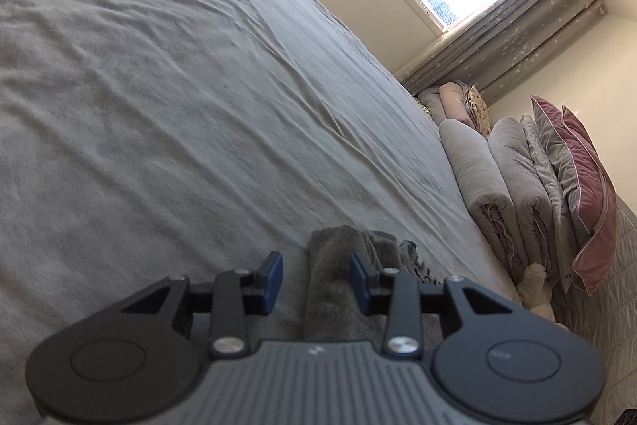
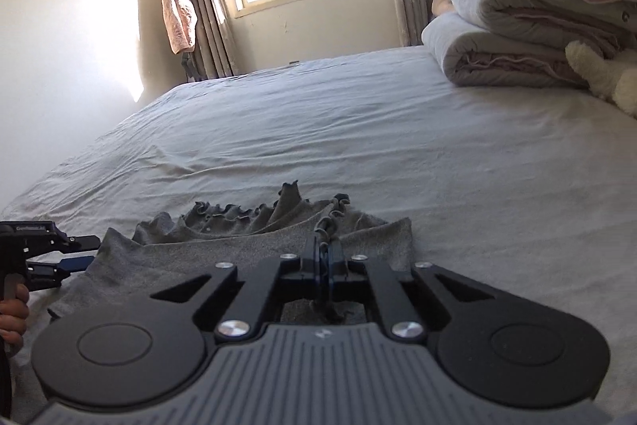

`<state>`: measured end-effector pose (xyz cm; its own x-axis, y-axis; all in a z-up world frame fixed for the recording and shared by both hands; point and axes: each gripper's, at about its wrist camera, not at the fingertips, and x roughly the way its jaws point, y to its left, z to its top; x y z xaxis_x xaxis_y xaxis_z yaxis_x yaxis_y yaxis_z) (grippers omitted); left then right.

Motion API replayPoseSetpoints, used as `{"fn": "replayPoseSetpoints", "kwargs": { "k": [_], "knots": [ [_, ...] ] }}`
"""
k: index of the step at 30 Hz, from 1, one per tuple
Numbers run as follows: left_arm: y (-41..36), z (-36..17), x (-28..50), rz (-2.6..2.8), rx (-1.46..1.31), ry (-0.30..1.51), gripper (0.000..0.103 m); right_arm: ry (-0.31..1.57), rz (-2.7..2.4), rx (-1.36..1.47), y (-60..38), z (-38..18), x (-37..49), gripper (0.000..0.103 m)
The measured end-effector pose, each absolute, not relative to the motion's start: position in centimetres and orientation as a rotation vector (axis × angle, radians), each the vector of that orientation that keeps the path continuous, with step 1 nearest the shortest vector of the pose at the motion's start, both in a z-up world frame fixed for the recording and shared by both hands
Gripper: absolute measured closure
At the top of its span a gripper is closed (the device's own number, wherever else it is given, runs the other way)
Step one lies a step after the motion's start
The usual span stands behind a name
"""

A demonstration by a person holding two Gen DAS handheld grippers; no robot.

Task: Fold clothes

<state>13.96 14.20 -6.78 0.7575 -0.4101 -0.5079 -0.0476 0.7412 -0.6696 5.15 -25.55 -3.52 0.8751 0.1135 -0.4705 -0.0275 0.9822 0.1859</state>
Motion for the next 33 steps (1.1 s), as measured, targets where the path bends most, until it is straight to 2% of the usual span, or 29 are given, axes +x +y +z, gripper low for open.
{"fn": "replayPoseSetpoints", "kwargs": {
  "k": [5, 19, 21, 22, 23, 29, 33],
  "knots": [
    [13.3, -6.7, 14.2, -0.234, -0.696, 0.701, 0.066, 0.597, 0.043, 0.202, -26.8, -5.9, 6.3, 0.097],
    [13.5, -7.7, 16.4, -0.25, -0.771, 0.711, 0.068, 0.598, 0.018, 0.148, -26.9, -6.3, 6.5, 0.097],
    [12.8, -7.6, 16.7, -0.261, -0.737, 0.72, 0.072, 0.604, 0.017, 0.149, -26.9, -6.5, 6.6, 0.097],
    [12.6, -7.6, 16.9, -0.265, -0.728, 0.726, 0.091, 0.606, 0.015, 0.15, -26.9, -6.6, 6.6, 0.097],
    [12.3, -7.7, 17.0, -0.268, -0.715, 0.728, 0.099, 0.607, 0.013, 0.149, -26.9, -6.7, 6.6, 0.097],
    [10.1, -4.8, 14.6, -0.206, -0.439, 0.535, 0.099, 0.572, 0.025, 0.121, -26.5, -6.5, 6.5, 0.097],
    [9.6, -5.8, 15.7, -0.175, -0.338, 0.6, 0.099, 0.596, 0.024, 0.116, -26.5, -7.7, 7.3, 0.097]
  ]
}}
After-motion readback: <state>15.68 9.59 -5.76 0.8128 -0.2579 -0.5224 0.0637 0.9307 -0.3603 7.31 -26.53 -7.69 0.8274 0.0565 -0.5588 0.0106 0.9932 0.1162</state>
